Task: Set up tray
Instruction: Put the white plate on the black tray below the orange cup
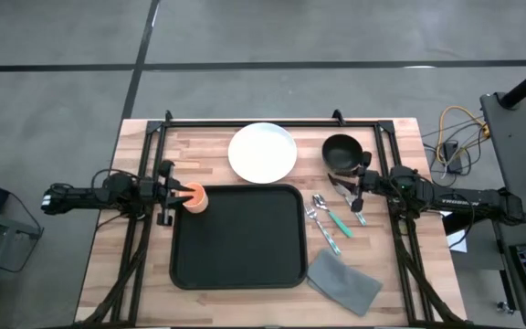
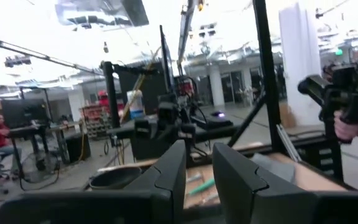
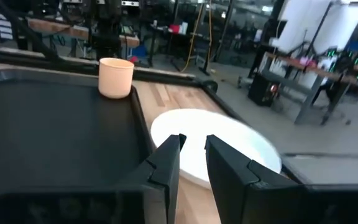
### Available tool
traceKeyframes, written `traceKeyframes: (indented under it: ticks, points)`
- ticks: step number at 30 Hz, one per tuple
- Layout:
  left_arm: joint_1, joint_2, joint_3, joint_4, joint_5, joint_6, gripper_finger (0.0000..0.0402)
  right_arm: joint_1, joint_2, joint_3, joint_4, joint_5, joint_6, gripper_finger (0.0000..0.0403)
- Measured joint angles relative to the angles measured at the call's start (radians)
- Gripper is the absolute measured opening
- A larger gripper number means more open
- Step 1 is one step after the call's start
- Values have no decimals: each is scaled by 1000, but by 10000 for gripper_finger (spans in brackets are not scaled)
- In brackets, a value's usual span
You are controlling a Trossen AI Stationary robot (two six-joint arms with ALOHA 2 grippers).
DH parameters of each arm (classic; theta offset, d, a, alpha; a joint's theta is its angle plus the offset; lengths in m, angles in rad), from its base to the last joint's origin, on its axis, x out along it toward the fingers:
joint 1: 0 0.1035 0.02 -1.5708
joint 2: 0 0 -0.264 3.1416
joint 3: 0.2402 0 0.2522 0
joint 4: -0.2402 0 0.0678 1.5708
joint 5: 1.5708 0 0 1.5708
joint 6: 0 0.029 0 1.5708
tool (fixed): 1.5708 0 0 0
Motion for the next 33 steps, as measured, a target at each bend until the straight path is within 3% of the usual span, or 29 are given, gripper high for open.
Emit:
traceKeyframes:
  ticks: [9,14,23,33]
  points:
    - [0,18,3,-7,0,-3,62,-5,30,18,7,13,-85,71]
    - [0,18,9,-3,1,-3,62,-12,126,75,-6,17,-128,98]
    - [0,28,0,-10,2,-3,62,-24,389,273,-150,56,-214,146]
    - [0,28,0,-48,2,-3,61,-84,754,460,-217,28,-410,144]
